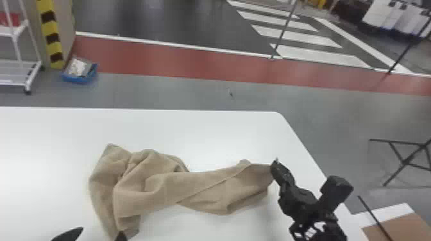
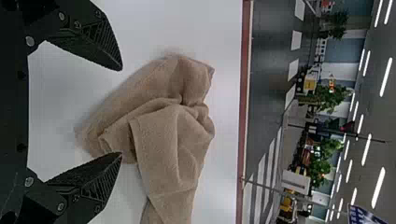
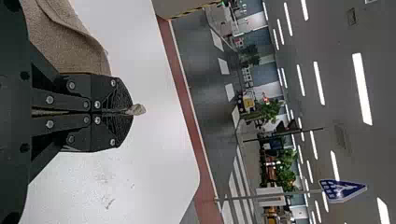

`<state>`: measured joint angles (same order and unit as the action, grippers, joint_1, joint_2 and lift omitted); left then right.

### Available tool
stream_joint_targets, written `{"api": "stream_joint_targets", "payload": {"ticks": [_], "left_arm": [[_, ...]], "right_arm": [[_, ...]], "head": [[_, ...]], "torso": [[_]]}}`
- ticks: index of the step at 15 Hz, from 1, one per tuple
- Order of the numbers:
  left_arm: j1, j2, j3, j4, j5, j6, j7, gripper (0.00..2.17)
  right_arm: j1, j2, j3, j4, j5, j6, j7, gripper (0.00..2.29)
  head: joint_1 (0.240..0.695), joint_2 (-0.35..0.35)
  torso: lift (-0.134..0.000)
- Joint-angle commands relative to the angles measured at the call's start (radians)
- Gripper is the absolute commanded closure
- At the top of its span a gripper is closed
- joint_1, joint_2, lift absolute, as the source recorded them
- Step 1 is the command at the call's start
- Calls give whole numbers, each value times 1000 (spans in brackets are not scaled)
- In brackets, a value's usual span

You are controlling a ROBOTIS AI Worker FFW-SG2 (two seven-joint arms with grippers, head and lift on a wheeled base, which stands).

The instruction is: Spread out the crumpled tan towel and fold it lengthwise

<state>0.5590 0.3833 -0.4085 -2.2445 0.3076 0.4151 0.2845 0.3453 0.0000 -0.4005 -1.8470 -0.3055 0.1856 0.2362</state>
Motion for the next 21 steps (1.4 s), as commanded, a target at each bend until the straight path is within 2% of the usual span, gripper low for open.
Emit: {"api": "stream_joint_targets", "payload": {"ticks": [1,3,4,7,14,21], "left_arm": [[-30,-3,-52,52,-27,-20,7,272],[-40,-6,-52,91,-27,-48,9,286],[-44,-8,-52,100,-27,-51,28,394],[-47,-9,-49,111,-25,-41,35,515],[-57,-8,-104,103,-19,-17,16,515],[-77,-11,-116,132,-61,-17,27,515]], "right_arm": [[0,1,6,0,0,-5,0,1328],[-2,1,8,2,0,-8,2,1328],[-2,1,6,2,-1,-8,2,1328],[-3,1,6,5,-1,-8,3,1328],[-6,1,6,11,-1,-8,5,1328],[3,1,-3,8,-18,-14,9,1328]], "head": [[695,-350],[695,-350],[695,-350],[695,-350],[695,-350],[695,-350]], "torso": [[-124],[-124],[-124],[-124],[-124],[-124]]}}
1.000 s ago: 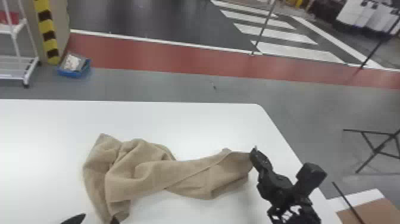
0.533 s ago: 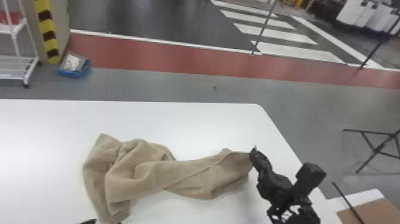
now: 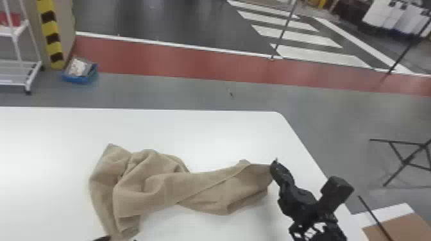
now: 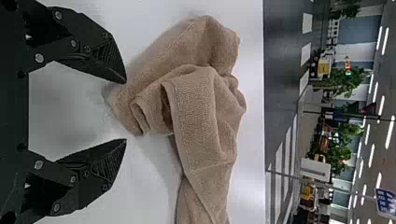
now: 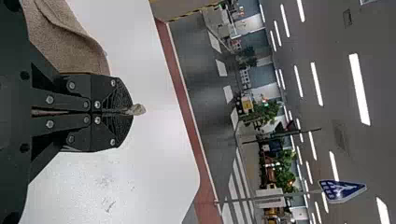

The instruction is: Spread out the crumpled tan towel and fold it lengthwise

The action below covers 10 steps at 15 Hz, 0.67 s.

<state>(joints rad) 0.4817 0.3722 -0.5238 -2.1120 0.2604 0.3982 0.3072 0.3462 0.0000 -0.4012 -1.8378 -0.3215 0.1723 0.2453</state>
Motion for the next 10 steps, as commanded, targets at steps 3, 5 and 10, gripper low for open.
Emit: {"api": "stream_joint_targets", "payload": {"ticks": [3,5,10], "left_arm": [[-3,-2,-7,17,-46,0,9,518],[-9,-2,-15,27,-61,0,10,518],[-9,-1,-28,21,-75,12,27,724]], "right_arm": [[10,1,-2,-11,-8,-1,2,1328],[16,1,-2,-17,-8,-1,2,1328],[25,1,-2,-26,-14,-1,3,1328]], "head": [[695,-350],[695,-350],[695,-350]], "torso": [[-124],[-124],[-124]]}}
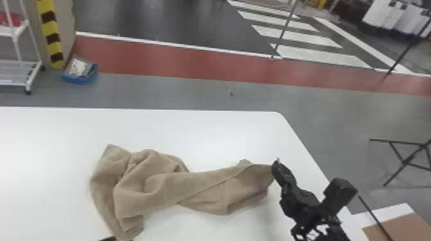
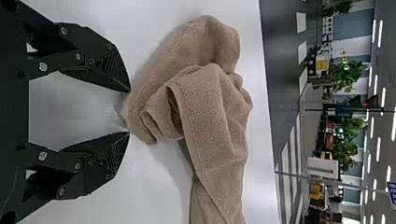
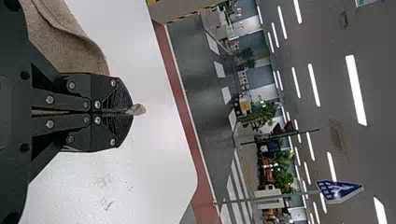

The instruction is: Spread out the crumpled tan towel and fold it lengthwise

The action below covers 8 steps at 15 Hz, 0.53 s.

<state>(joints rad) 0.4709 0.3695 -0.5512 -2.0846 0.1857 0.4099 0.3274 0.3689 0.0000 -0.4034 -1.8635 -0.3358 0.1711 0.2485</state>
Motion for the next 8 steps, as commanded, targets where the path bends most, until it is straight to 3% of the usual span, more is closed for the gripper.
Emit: {"api": "stream_joint_targets", "payload": {"ticks": [1,8], "left_arm": [[3,2,-1,-11,0,-2,13,721],[9,6,-15,-28,5,1,13,620]], "right_arm": [[5,1,0,-3,-2,0,0,1328],[35,1,-11,-39,-20,0,0,1328]], "head": [[695,-350],[695,-350]], "torso": [[-124],[-124]]}}
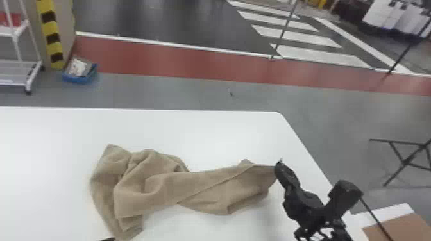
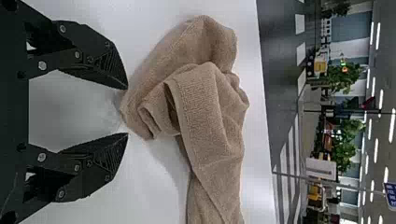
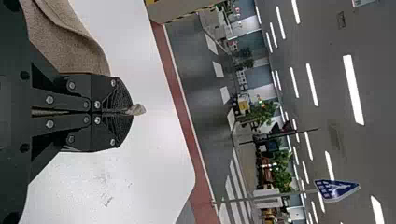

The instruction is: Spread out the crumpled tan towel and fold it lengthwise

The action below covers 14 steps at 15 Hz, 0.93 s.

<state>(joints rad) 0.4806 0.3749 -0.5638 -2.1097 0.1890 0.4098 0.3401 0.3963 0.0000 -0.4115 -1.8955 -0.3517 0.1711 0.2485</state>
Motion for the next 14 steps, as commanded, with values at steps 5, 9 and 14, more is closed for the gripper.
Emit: {"api": "stream_joint_targets", "payload": {"ticks": [5,9,14], "left_arm": [[-8,-7,-7,5,-2,-5,0,623],[-13,-18,-7,16,-2,-9,17,623],[-34,-28,-5,39,-2,-9,28,637]], "right_arm": [[33,1,-6,-37,-10,3,0,1328],[44,1,-4,-47,-10,3,0,1328],[45,1,-6,-47,-12,3,0,1328]], "head": [[695,-350],[695,-350],[695,-350]], "torso": [[-124],[-124],[-124]]}}
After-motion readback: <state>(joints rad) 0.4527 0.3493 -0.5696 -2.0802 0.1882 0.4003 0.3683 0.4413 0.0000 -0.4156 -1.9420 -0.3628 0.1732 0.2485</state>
